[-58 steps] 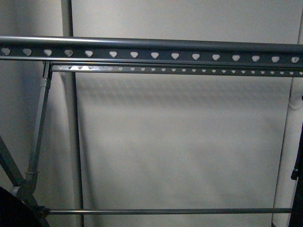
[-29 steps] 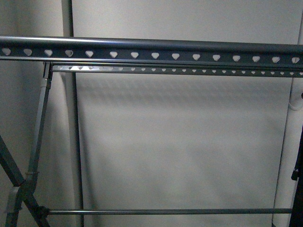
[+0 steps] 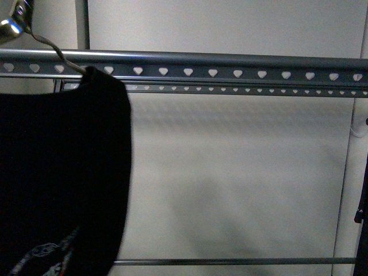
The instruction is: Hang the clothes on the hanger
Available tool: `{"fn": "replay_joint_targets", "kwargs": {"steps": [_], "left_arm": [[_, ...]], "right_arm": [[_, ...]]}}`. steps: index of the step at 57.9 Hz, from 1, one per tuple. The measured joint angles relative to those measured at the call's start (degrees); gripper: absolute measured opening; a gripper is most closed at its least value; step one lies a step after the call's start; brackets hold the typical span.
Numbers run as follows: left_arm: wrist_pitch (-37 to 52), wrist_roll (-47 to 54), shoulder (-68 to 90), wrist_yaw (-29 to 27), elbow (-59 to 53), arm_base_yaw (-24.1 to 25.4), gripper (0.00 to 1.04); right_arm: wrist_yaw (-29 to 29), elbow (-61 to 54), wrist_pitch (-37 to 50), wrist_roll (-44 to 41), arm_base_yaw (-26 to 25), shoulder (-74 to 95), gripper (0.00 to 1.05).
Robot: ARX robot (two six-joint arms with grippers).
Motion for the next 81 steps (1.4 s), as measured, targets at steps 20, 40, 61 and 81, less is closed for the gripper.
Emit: {"fn": "replay_joint_targets", "kwargs": {"steps": [20, 40, 61, 81], "left_arm": [[5.2, 43.6, 11.9, -3.3, 8.4, -10.1, 0.04], [23.6, 47.5, 11.5, -8.2, 5.6, -23.7, 0.04], [25.1, 45.9, 11.4, -8.4, 5.1, -23.8, 0.04], [25.1, 45.8, 11.3, -9.3, 5.0, -23.5, 0.04]], "right_arm": [[0.0, 0.0, 0.0, 0.0, 0.0, 0.0, 0.97], [0.0, 0.0, 0.0, 0.0, 0.0, 0.0, 0.97], [-7.8, 0.6, -0.5, -0.3, -2.3, 1.6, 0.97], [-71.4, 28.2, -9.1, -43.8, -32.0, 44.8, 0.97]]}}
